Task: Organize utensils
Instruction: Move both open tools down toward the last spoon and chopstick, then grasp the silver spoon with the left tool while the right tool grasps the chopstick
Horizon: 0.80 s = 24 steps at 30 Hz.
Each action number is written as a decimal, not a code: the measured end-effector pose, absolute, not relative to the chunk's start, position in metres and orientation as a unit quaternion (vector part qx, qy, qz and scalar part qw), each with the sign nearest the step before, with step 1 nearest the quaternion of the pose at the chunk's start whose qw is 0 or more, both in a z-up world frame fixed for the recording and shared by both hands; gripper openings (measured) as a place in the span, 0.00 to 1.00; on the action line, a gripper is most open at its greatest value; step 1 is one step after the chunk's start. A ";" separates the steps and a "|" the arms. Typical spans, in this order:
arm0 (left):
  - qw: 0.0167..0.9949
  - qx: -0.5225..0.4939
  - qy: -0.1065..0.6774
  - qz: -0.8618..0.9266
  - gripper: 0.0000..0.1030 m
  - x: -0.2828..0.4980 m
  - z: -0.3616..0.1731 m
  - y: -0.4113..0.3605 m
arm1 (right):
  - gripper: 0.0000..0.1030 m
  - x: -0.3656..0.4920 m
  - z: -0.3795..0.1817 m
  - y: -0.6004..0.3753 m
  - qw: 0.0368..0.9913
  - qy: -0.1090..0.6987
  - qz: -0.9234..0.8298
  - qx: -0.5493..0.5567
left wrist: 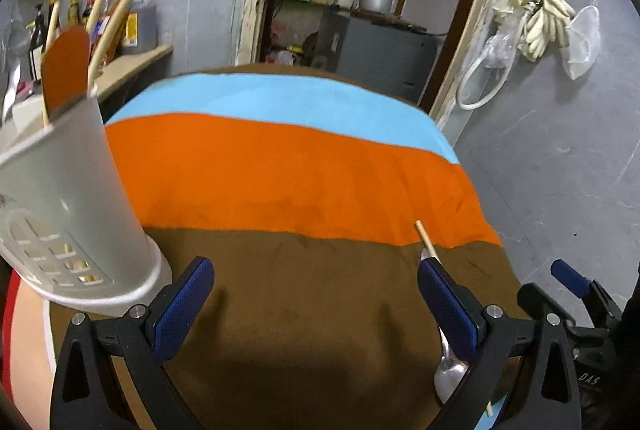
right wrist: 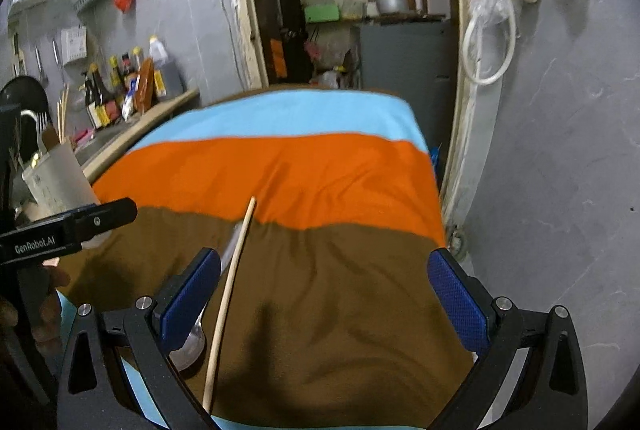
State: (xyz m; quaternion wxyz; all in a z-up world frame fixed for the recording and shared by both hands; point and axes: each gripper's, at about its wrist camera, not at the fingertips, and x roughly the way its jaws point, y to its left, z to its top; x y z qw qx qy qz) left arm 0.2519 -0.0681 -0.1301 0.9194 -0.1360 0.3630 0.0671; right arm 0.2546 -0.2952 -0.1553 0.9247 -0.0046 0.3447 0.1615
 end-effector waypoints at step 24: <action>0.903 -0.160 0.395 0.057 0.99 0.257 -0.150 -0.068 | 0.99 0.274 -0.183 -0.250 0.887 0.424 0.158 -0.089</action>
